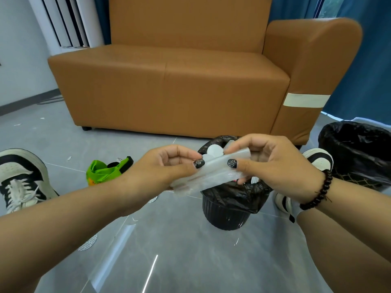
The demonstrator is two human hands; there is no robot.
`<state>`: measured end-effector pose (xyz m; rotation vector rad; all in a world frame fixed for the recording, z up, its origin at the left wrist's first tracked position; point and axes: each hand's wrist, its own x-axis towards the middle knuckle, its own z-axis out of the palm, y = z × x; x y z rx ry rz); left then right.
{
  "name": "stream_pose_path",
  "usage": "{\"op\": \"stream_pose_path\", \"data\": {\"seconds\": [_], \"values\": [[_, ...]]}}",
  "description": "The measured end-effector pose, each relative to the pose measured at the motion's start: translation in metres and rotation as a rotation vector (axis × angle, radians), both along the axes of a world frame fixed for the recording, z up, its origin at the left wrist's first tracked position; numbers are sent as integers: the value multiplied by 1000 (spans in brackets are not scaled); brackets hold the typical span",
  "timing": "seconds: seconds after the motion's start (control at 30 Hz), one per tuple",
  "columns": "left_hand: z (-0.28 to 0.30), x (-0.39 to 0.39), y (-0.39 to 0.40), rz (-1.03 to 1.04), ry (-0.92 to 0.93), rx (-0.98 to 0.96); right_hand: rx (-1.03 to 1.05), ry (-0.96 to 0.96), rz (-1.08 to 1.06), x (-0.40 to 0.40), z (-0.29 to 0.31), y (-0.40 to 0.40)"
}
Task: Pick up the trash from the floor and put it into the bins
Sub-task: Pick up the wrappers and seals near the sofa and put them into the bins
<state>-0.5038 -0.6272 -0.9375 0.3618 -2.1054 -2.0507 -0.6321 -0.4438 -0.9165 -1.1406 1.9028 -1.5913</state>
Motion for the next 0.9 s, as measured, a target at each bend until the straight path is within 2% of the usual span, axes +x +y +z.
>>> {"op": "stream_pose_path", "data": {"seconds": [0.13, 0.2, 0.33, 0.43, 0.5, 0.57, 0.67, 0.73, 0.83, 0.9], "values": [[-5, -22, 12, -18, -49, -43, -21, -5, -110, -9, -1, 16], [-8, -34, 18, 2, -21, -33, -56, -104, -169, -14, -3, 21], [-15, -56, 29, 56, 64, -10, -234, -431, -240, -24, -5, 25], [-20, -72, 37, 68, 93, -15, -251, -480, -338, -36, -8, 22], [-27, -85, 39, 63, 77, -58, -200, -385, -414, -47, -8, 20], [-39, -99, 40, 71, 71, -180, -144, -219, -493, -61, -6, 21], [-60, -109, 39, 29, 44, -555, -15, 131, -628, -85, -7, 22], [-72, -111, 39, -69, 11, -749, 71, 296, -681, -98, -13, 20], [-82, -108, 38, -180, 26, -1032, 176, 358, -703, -109, -26, 9], [-85, -108, 38, -222, 64, -1145, 255, 390, -690, -115, -35, 0]]}}
